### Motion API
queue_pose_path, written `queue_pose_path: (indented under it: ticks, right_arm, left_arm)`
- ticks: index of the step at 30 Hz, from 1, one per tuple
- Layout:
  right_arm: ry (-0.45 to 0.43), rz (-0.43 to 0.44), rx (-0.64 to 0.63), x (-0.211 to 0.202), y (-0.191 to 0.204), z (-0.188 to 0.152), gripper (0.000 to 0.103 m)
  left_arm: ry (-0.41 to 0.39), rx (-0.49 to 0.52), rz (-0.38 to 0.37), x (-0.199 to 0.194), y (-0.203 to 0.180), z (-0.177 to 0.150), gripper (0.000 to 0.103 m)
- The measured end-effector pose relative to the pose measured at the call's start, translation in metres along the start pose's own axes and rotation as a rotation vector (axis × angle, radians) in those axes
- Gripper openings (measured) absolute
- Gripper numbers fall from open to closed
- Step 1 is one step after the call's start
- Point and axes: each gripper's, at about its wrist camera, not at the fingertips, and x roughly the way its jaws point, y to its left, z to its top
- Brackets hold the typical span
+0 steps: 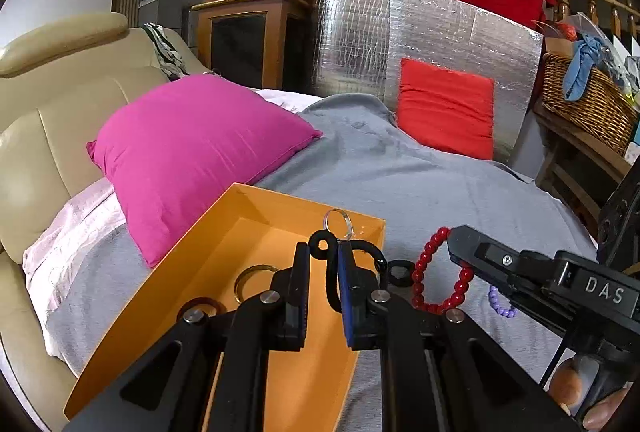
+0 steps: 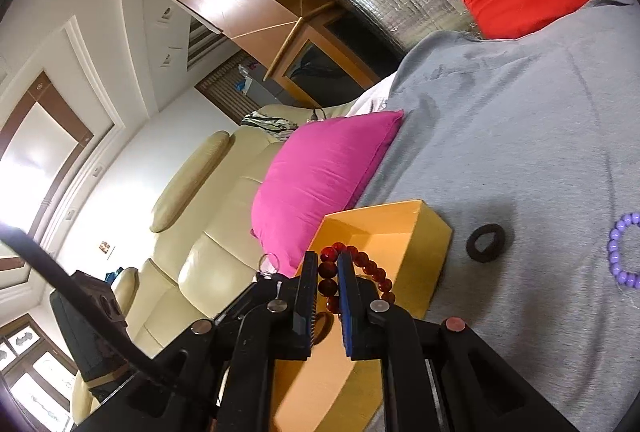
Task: Organize jewelry
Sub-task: 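Carry the red bracelet and black hair tie over the orange box, then open both tools to drop the items into the box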
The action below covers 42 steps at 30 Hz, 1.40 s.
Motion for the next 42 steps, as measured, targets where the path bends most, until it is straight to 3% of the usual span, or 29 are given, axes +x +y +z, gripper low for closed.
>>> queue_pose_path:
  ticks: [13, 25, 33, 39, 42]
  right_arm:
    - [0.022, 0.047, -0.003, 0.02, 0.014, -0.004, 0.011]
    - [0.089, 0.084, -0.032, 0.044, 0.028, -0.017, 0.011]
    - [0.173, 0.018, -0.031, 0.067, 0.021, -0.031, 0.011]
    - [0.253, -0.036, -0.03, 0.084, 0.016, -0.042, 0.014]
    - [0.251, -0.043, -0.019, 0.083, 0.015, -0.043, 0.014]
  left_arm:
    - [0.018, -0.028, 0.061, 0.008, 0.032, -0.001, 0.014]
    - [0.15, -0.156, 0.117, 0.04, 0.087, -0.012, 0.014]
    - [0.226, -0.191, 0.106, 0.052, 0.097, -0.023, 0.014]
    - [0.231, -0.161, 0.144, 0.053, 0.094, -0.023, 0.014]
    - [0.225, -0.167, 0.176, 0.053, 0.099, -0.021, 0.015]
